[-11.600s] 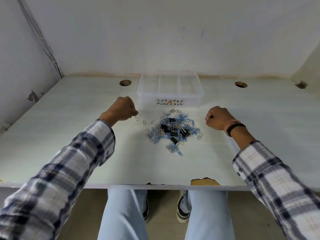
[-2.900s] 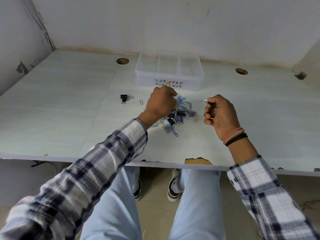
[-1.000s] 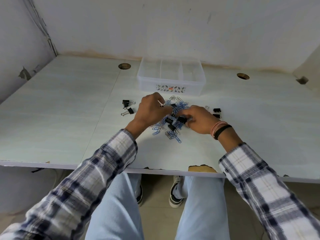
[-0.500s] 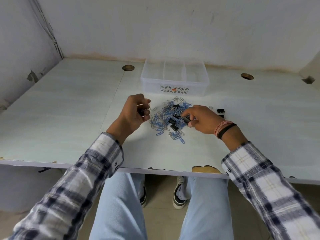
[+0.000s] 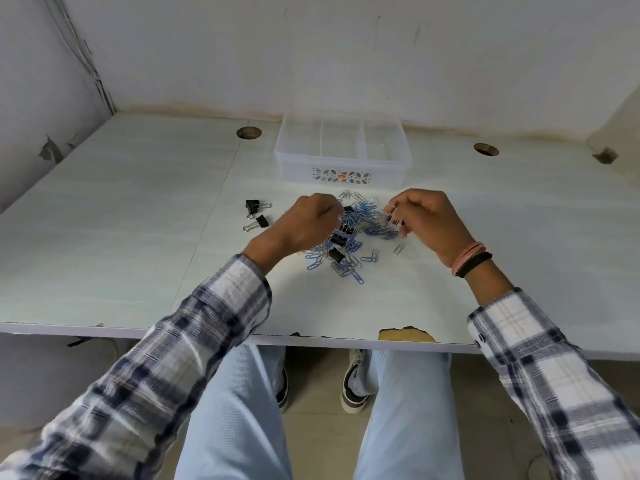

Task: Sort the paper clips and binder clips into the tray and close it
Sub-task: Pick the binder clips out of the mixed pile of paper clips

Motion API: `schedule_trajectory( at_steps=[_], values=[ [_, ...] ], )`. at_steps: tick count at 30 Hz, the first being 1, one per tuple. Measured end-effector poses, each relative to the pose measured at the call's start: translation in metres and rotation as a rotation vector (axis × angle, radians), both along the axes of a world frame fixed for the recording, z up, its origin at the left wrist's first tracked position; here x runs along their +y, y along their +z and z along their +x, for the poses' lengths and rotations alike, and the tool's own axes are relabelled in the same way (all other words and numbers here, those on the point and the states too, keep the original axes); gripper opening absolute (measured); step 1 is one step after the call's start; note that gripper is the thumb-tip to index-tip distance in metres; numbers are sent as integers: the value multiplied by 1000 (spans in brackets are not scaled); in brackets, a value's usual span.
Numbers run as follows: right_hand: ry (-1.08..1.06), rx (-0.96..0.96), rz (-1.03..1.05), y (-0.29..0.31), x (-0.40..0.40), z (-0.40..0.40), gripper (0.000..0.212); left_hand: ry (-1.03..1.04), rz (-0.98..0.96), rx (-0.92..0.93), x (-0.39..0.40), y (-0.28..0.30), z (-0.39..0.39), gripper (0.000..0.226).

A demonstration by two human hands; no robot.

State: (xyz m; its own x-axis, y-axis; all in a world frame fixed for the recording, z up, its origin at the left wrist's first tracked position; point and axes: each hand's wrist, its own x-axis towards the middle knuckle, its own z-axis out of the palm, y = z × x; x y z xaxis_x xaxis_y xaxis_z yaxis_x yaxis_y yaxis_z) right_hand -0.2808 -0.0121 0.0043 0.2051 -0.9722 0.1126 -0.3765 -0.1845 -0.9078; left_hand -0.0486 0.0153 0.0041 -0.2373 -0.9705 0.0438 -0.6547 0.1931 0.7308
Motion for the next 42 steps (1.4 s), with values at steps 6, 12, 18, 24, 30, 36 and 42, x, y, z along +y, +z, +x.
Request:
schedule_trajectory(
  at_steps=[6,12,18,24,30,36,42],
  values=[
    [30,-774,575,9,8,9,10,52,-146,-111,-4,0,8,25],
    [90,49,257,0,21,34,37,127,-5,88,-3,-6,10,24],
    [108,538,-56,-18,29,61,28,147,333,692,-1,2,14,33],
    [114,624,-151,-27,26,69,17,171,521,1058,2,10,15,36],
    [6,345,-165,-29,23,60,18,169,526,1120,5,10,18,38],
    [-204,-104,-1,-22,21,39,13,161,460,1085,4,1,16,39],
    [67,-346,291,-6,25,45,32,-112,386,891,9,-2,16,65]
  ],
)
